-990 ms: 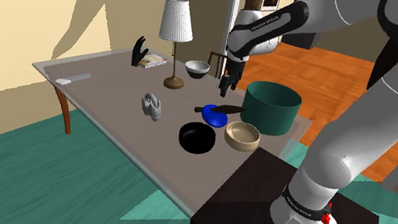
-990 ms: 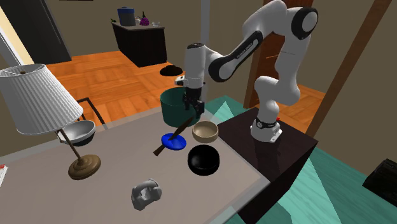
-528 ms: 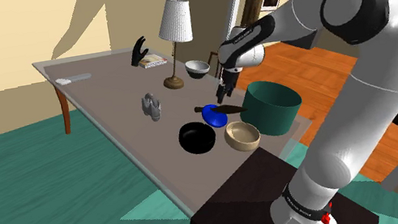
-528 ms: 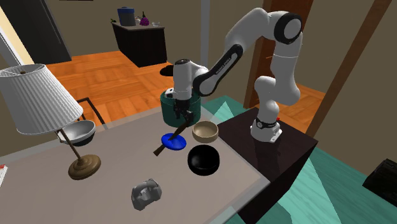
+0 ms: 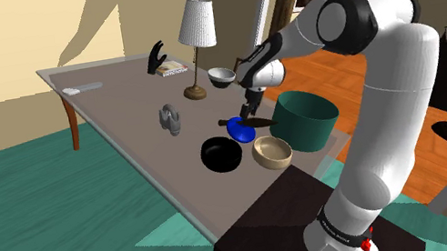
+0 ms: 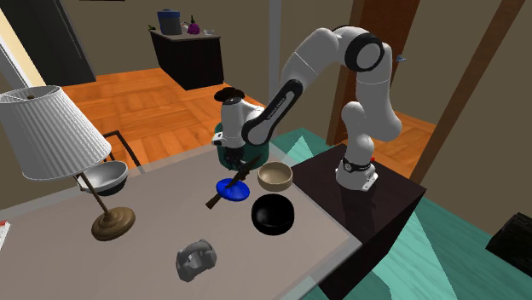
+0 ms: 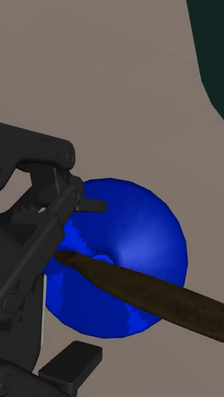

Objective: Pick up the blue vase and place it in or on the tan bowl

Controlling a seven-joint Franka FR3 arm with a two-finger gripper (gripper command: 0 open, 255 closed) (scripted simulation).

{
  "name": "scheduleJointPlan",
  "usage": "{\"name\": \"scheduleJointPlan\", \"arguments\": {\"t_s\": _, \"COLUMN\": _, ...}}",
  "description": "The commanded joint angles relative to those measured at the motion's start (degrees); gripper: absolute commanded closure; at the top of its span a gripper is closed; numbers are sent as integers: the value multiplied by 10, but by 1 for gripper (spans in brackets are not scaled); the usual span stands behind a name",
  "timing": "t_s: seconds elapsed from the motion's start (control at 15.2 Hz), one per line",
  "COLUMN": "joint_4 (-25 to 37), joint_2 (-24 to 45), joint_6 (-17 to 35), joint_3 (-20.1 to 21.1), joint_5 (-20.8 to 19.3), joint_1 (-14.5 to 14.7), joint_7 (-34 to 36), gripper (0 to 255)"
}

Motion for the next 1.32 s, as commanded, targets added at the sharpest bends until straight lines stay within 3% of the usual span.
{"name": "scheduleJointPlan", "arguments": {"t_s": 0.0, "joint_4": 1, "joint_2": 15, "joint_6": 13, "joint_3": 4, "joint_5": 9, "joint_1": -3, "joint_7": -6, "gripper": 0}}
{"name": "scheduleJointPlan", "arguments": {"t_s": 0.2, "joint_4": 1, "joint_2": 38, "joint_6": 34, "joint_3": 12, "joint_5": 23, "joint_1": -9, "joint_7": -16, "gripper": 0}}
{"name": "scheduleJointPlan", "arguments": {"t_s": 0.73, "joint_4": 1, "joint_2": 38, "joint_6": 34, "joint_3": 12, "joint_5": 23, "joint_1": -9, "joint_7": -16, "gripper": 0}}
{"name": "scheduleJointPlan", "arguments": {"t_s": 0.79, "joint_4": 1, "joint_2": 38, "joint_6": 34, "joint_3": 12, "joint_5": 23, "joint_1": -9, "joint_7": -16, "gripper": 255}}
{"name": "scheduleJointPlan", "arguments": {"t_s": 1.25, "joint_4": 1, "joint_2": 38, "joint_6": 34, "joint_3": 12, "joint_5": 23, "joint_1": -9, "joint_7": -16, "gripper": 255}}
